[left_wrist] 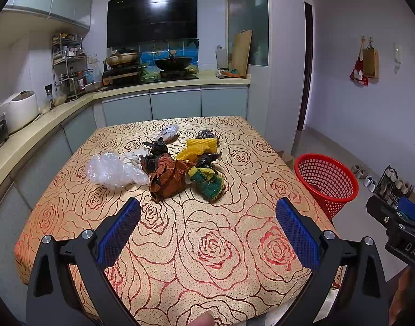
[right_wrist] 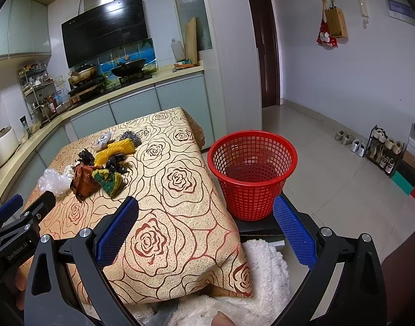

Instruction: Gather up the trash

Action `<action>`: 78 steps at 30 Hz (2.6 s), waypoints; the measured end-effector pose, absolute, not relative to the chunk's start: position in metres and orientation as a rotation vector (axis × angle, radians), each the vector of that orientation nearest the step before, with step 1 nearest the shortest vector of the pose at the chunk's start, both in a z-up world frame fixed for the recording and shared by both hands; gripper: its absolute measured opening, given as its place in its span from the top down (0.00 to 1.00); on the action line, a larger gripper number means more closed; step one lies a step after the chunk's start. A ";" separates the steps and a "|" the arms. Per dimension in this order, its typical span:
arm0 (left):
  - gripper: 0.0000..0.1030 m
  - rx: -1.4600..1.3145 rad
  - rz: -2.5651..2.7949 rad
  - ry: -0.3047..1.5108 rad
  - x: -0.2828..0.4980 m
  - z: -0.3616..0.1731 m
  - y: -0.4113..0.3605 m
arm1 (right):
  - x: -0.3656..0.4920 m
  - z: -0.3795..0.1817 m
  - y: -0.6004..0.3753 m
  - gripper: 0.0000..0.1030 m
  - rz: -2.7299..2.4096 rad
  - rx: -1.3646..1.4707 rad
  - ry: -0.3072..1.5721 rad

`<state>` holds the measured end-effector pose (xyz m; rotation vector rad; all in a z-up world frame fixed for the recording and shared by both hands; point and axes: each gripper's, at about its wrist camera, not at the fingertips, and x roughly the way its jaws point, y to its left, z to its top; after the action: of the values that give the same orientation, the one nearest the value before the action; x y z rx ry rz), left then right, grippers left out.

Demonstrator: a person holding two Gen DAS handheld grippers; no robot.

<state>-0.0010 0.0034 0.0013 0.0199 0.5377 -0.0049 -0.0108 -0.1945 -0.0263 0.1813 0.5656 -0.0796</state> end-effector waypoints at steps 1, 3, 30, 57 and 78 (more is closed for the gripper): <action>0.07 0.020 -0.005 0.538 -0.001 0.001 0.003 | -0.011 -0.026 -0.194 0.06 -0.080 0.181 0.566; 0.07 0.022 -0.004 0.537 -0.001 0.001 0.003 | -0.011 -0.026 -0.195 0.06 -0.079 0.181 0.566; 0.07 -0.004 0.043 0.542 0.005 -0.004 0.033 | -0.007 -0.034 -0.179 0.06 -0.023 0.175 0.588; 0.07 -0.084 0.214 0.639 0.043 -0.050 0.141 | 0.070 -0.037 -0.127 0.06 0.097 0.084 0.620; 0.07 -0.070 0.273 0.690 0.167 -0.053 0.196 | 0.147 -0.048 -0.097 0.06 0.143 0.074 0.707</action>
<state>0.1673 0.1958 -0.0533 -0.0704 0.6895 0.2731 0.1469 -0.0967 -0.0480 0.0743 0.7072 0.1428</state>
